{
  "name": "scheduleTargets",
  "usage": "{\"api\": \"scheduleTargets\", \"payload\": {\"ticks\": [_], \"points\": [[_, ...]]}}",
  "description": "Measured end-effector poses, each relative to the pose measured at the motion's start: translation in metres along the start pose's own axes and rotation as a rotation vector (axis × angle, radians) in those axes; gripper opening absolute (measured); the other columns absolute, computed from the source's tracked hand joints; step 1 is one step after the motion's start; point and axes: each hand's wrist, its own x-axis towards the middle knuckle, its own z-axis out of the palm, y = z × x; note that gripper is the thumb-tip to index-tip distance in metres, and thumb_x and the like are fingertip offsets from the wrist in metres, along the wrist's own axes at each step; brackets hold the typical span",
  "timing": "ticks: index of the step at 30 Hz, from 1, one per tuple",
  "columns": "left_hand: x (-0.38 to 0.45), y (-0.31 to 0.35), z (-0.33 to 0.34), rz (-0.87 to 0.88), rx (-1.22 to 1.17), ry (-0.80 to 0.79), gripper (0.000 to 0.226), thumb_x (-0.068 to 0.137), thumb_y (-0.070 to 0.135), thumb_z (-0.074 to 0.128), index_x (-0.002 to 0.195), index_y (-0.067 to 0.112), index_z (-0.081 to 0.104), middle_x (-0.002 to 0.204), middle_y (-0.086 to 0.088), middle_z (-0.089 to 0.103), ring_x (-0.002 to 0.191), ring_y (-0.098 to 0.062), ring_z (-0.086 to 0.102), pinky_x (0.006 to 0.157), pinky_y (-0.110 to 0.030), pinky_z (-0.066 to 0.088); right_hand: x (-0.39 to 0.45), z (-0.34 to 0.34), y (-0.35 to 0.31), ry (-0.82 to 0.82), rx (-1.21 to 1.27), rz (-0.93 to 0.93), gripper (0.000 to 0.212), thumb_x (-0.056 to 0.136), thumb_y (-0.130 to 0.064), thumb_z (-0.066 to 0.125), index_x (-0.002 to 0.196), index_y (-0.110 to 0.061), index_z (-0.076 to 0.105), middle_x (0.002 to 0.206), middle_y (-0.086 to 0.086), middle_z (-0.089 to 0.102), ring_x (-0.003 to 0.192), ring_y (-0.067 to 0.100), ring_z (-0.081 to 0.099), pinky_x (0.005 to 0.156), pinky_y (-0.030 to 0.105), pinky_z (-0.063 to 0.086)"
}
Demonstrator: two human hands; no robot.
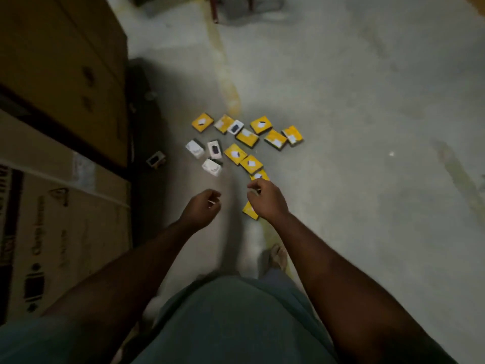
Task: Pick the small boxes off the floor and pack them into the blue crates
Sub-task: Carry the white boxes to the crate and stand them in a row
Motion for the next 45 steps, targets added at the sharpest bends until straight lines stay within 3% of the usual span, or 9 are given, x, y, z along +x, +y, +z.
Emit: {"api": "scheduleTargets", "payload": {"ticks": [9, 12, 16, 19, 25, 31, 36, 39, 45], "points": [[0.072, -0.022, -0.03, -0.279, -0.003, 0.139, 0.042, 0.091, 0.024, 0.07, 0.131, 0.013, 0.062, 0.125, -0.005, 0.064, 0.113, -0.021, 0.061, 0.093, -0.029, 0.046, 0.124, 0.049, -0.056, -0.245, -0.06, -0.089, 0.024, 0.09, -0.021, 0.067, 0.113, -0.016, 0.071, 0.116, 0.005, 0.073, 0.111, 0.029, 0.067, 0.095, 0.038, 0.053], [0.118, -0.062, -0.044, -0.37, -0.031, 0.143, 0.046, 0.09, 0.02, 0.073, 0.132, 0.007, 0.06, 0.134, -0.012, 0.061, 0.124, -0.03, 0.057, 0.106, -0.04, 0.047, 0.17, 0.084, -0.075, -0.383, -0.153, -0.096, 0.032, 0.092, -0.024, 0.066, 0.123, -0.015, 0.066, 0.125, 0.007, 0.069, 0.118, 0.029, 0.064, 0.101, 0.04, 0.051], [0.191, -0.103, -0.069, -0.408, -0.012, 0.103, 0.045, 0.092, 0.022, 0.07, 0.135, 0.012, 0.056, 0.133, -0.01, 0.059, 0.121, -0.027, 0.057, 0.1, -0.04, 0.051, 0.239, 0.133, -0.093, -0.391, -0.186, -0.02, 0.03, 0.093, -0.02, 0.062, 0.123, -0.016, 0.066, 0.127, 0.006, 0.068, 0.121, 0.027, 0.062, 0.102, 0.037, 0.049], [0.251, -0.132, -0.072, -0.405, -0.026, 0.064, 0.046, 0.094, 0.025, 0.068, 0.137, 0.018, 0.054, 0.137, -0.004, 0.057, 0.122, -0.022, 0.056, 0.098, -0.035, 0.05, 0.288, 0.174, -0.088, -0.366, -0.166, 0.026, 0.025, 0.093, -0.014, 0.06, 0.117, -0.015, 0.068, 0.121, 0.005, 0.07, 0.115, 0.024, 0.064, 0.092, 0.028, 0.048], [0.356, -0.218, -0.013, -0.488, -0.142, 0.07, 0.048, 0.094, 0.027, 0.068, 0.138, 0.023, 0.052, 0.14, 0.0, 0.054, 0.127, -0.019, 0.053, 0.1, -0.033, 0.05, 0.378, 0.294, -0.007, -0.378, -0.238, 0.143, 0.028, 0.1, -0.027, 0.059, 0.125, -0.015, 0.065, 0.119, 0.006, 0.07, 0.108, 0.022, 0.066, 0.089, 0.029, 0.047], [0.474, -0.355, 0.082, -0.578, -0.125, 0.005, 0.061, 0.09, 0.03, 0.071, 0.145, 0.021, 0.046, 0.141, -0.004, 0.053, 0.125, -0.024, 0.054, 0.099, -0.034, 0.048, 0.488, 0.444, 0.126, -0.615, -0.396, -0.015, 0.044, 0.101, -0.022, 0.056, 0.144, -0.017, 0.051, 0.146, 0.007, 0.051, 0.137, 0.026, 0.047, 0.113, 0.034, 0.034], [0.537, -0.434, 0.143, -0.62, -0.101, 0.018, 0.061, 0.091, 0.03, 0.072, 0.145, 0.021, 0.046, 0.143, -0.004, 0.052, 0.128, -0.023, 0.054, 0.1, -0.035, 0.05, 0.565, 0.523, 0.204, -0.247, -0.523, -0.145, 0.064, 0.09, -0.03, 0.061, 0.149, -0.009, 0.047, 0.156, 0.022, 0.041, 0.144, 0.044, 0.039, 0.118, 0.055, 0.033], [0.546, -0.458, 0.171, -0.649, -0.156, -0.002, 0.062, 0.091, 0.031, 0.072, 0.146, 0.021, 0.045, 0.143, -0.003, 0.051, 0.126, -0.02, 0.053, 0.093, -0.028, 0.045, 0.602, 0.55, 0.221, -0.316, -0.588, -0.042, 0.087, 0.088, -0.036, 0.069, 0.16, -0.019, 0.024, 0.165, 0.017, 0.024, 0.149, 0.044, 0.029, 0.119, 0.061, 0.029], [0.504, -0.457, 0.17, -0.69, -0.191, -0.043, 0.062, 0.09, 0.033, 0.073, 0.145, 0.022, 0.045, 0.141, -0.002, 0.052, 0.125, -0.019, 0.053, 0.093, -0.026, 0.042, 0.595, 0.544, 0.234, -0.323, -0.316, 0.16, 0.099, 0.075, -0.041, 0.079, 0.157, -0.025, 0.026, 0.149, 0.007, 0.047, 0.135, 0.03, 0.051, 0.107, 0.055, 0.046]]}}
